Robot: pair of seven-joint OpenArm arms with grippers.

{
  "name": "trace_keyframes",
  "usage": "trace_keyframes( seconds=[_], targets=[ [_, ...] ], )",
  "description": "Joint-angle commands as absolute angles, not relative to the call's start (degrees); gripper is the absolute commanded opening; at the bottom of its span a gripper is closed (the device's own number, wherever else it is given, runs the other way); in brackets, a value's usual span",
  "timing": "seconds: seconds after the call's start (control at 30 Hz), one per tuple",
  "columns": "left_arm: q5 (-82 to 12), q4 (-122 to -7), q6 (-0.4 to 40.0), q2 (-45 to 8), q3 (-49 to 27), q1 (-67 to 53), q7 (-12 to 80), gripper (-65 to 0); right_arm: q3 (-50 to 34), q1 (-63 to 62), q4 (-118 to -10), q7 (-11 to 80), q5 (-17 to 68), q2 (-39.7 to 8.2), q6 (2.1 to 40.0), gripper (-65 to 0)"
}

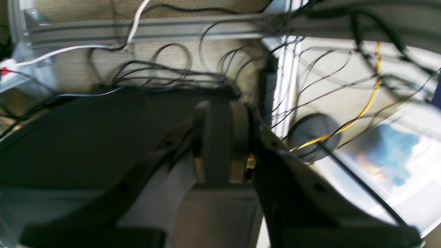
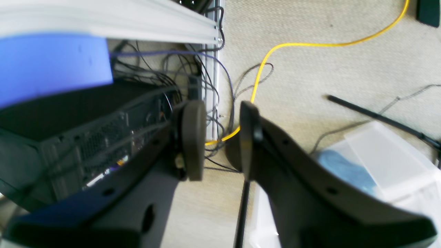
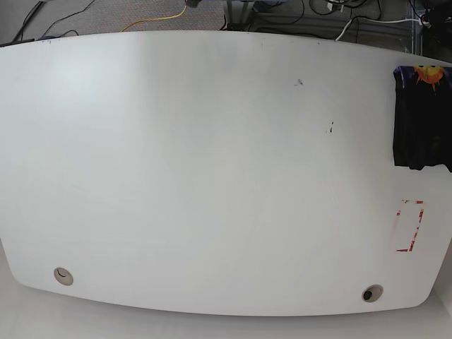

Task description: Layout the t-shirt on the table in an organized manner, then fold the t-shirt properly

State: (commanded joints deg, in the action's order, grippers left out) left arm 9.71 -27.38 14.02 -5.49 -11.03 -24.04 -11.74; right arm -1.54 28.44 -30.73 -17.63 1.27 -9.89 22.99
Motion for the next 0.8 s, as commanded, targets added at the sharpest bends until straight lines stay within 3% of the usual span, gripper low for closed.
trace_keyframes(
  seconds=[0.33, 0.63, 0.8],
  targets=[
    [9.63, -10.42, 13.85, -6.37, -6.29, -13.23, -11.65, -56.2, -1.54, 19.91, -19.38, -17.63, 1.10, -8.40, 23.16, -47.9],
    [9.71, -6.90, 8.75, -6.20, -2.86, -9.01, -11.65, -56.2, -1.54, 18.24, -18.95, -17.27, 1.10, -8.22, 22.81, -47.7],
    [9.36, -4.53, 8.48, -6.11, -1.45, -7.16, -10.95, -55.7, -1.54, 16.31, -15.87, -17.27, 1.27, -8.04, 22.81, -47.7]
  ],
)
